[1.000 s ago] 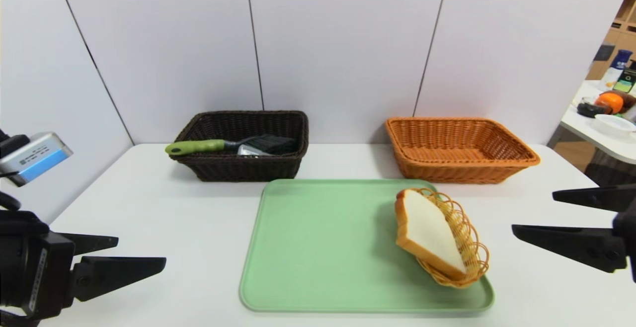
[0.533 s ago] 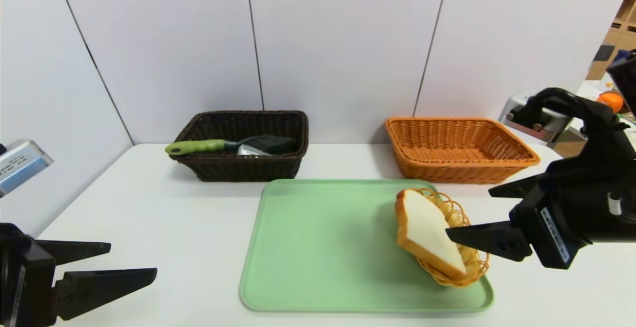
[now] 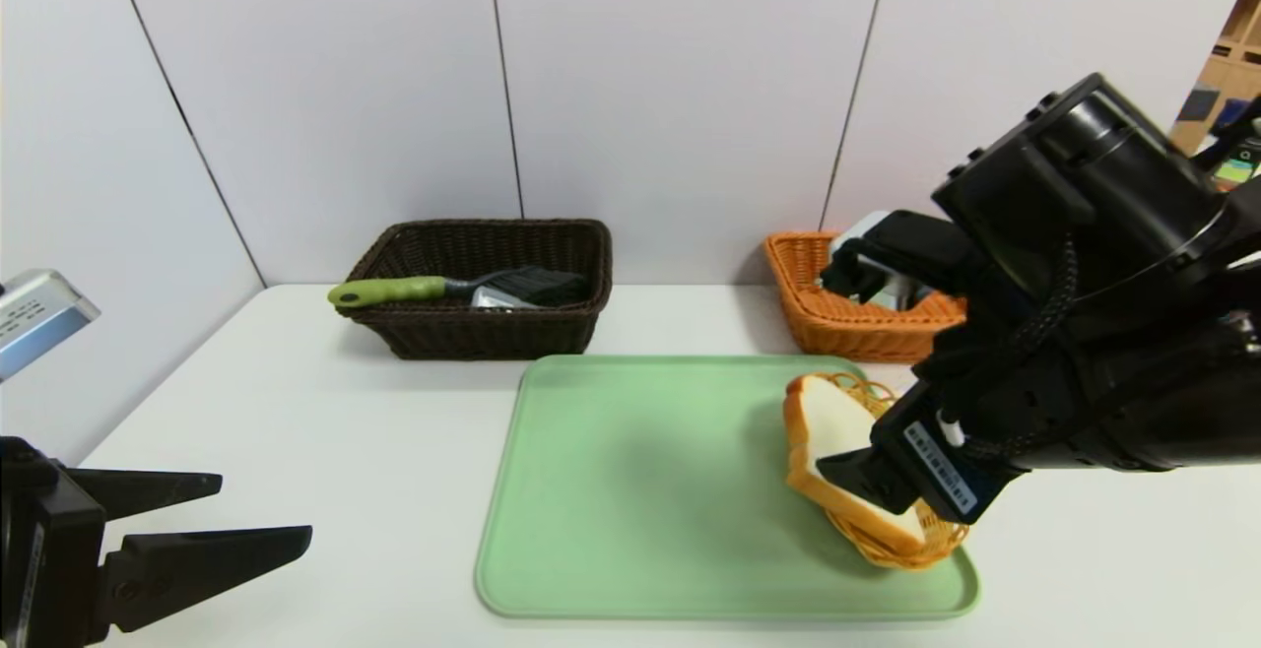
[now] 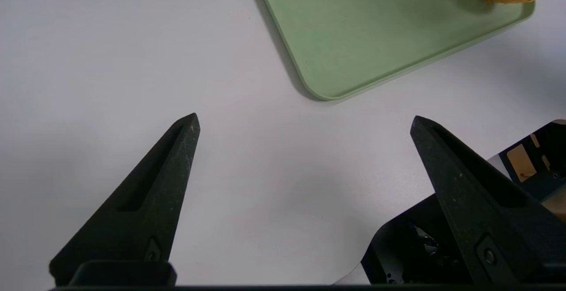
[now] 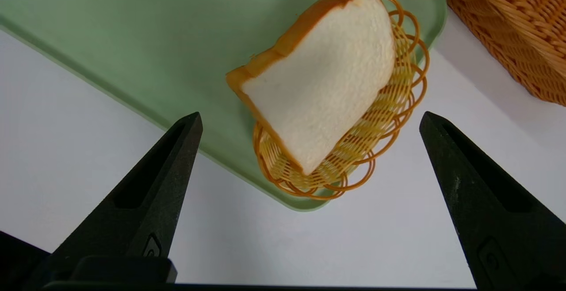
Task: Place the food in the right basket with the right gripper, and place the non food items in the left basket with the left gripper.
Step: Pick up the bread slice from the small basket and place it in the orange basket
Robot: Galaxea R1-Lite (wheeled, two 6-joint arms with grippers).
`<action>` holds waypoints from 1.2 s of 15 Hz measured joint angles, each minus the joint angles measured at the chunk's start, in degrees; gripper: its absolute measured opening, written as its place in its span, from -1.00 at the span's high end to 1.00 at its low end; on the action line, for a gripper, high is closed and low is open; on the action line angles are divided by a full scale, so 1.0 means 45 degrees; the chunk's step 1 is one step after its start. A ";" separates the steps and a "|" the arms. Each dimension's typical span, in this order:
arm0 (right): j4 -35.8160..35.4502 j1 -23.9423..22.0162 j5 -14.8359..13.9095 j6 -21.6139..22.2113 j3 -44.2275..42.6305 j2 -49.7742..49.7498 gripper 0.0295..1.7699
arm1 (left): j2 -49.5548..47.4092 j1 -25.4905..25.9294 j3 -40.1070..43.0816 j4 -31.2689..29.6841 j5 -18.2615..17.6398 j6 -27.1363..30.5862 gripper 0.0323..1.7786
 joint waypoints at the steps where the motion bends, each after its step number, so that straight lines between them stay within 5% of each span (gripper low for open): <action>1: 0.0125 0.0214 -0.0135 0.0046 -0.0089 0.0263 -0.92 | 0.0005 0.0000 0.0000 -0.0068 -0.0003 0.0005 -0.90; 18: -0.0225 0.1070 -0.0772 0.1027 0.0723 0.2146 -0.92 | 0.0195 0.0000 0.0358 -0.0325 -0.0198 -0.0038 -0.90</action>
